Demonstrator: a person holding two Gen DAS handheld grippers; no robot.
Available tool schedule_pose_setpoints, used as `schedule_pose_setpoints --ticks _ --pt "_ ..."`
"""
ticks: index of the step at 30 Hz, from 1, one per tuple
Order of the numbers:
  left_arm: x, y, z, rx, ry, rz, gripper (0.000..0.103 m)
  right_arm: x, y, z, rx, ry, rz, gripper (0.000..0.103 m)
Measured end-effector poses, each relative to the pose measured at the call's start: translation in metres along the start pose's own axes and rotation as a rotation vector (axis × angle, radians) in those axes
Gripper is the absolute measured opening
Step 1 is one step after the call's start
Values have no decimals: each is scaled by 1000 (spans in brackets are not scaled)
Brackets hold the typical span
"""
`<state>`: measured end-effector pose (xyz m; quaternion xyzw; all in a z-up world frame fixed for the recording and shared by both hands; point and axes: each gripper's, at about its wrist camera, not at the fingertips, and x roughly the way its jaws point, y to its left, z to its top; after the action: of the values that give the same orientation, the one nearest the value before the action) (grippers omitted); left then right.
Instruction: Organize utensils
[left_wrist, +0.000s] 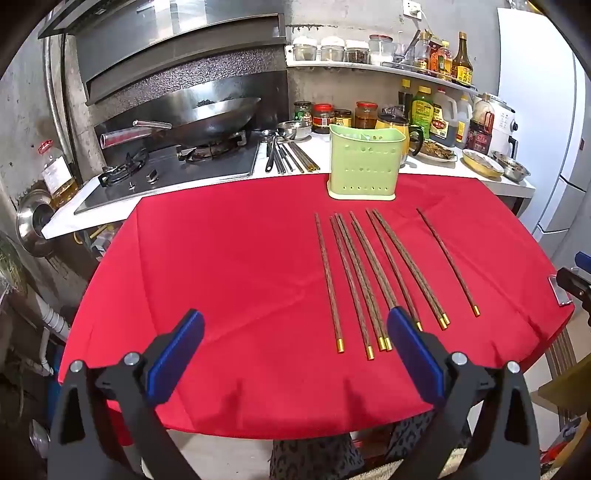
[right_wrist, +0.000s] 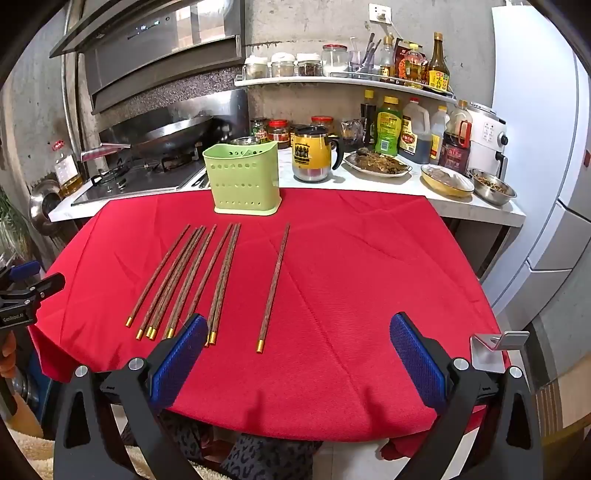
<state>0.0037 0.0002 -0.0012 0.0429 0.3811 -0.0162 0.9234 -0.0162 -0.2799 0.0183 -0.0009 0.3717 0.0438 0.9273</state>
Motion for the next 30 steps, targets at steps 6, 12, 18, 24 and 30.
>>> schedule_pose_setpoints --ticks 6,12,18,24,30 --pt "-1 2 1 -1 2 -4 97 3 0 -2 1 4 2 97" --pt "-2 5 2 -4 3 -4 97 -1 3 0 1 4 -1 97" --pt "0 2 0 -7 -3 2 97 0 2 0 2 1 1 97" --pt "1 1 -1 -5 -5 4 97 -1 2 1 4 -2 0 97" --pt "-1 3 -1 -7 -8 3 97 -3 1 1 10 -11 1 97"
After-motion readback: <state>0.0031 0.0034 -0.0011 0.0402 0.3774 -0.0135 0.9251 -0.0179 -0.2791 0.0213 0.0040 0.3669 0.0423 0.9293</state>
